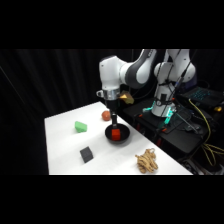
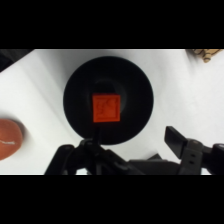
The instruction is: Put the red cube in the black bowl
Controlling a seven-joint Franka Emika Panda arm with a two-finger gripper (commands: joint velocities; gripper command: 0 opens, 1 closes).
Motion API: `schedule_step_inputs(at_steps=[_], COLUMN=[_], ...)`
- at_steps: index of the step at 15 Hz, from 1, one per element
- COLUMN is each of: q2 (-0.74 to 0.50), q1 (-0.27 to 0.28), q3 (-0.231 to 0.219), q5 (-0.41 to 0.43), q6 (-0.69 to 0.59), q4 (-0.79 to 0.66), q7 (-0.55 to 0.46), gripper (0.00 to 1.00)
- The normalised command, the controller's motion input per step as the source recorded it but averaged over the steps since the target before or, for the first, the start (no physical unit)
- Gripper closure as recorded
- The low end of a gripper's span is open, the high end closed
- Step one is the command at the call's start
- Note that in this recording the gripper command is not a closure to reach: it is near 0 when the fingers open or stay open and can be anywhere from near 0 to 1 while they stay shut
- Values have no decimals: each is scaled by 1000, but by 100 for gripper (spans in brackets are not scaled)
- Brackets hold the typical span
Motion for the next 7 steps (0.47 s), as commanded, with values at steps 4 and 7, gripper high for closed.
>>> schedule_step_inputs(at_steps=[4, 7], q2=[-399, -268], q1=[-9, -37], q3=[-7, 40], q5=[-222, -175], q6=[-409, -319], q4=[130, 131], q7=[81, 71], gripper=[0, 0])
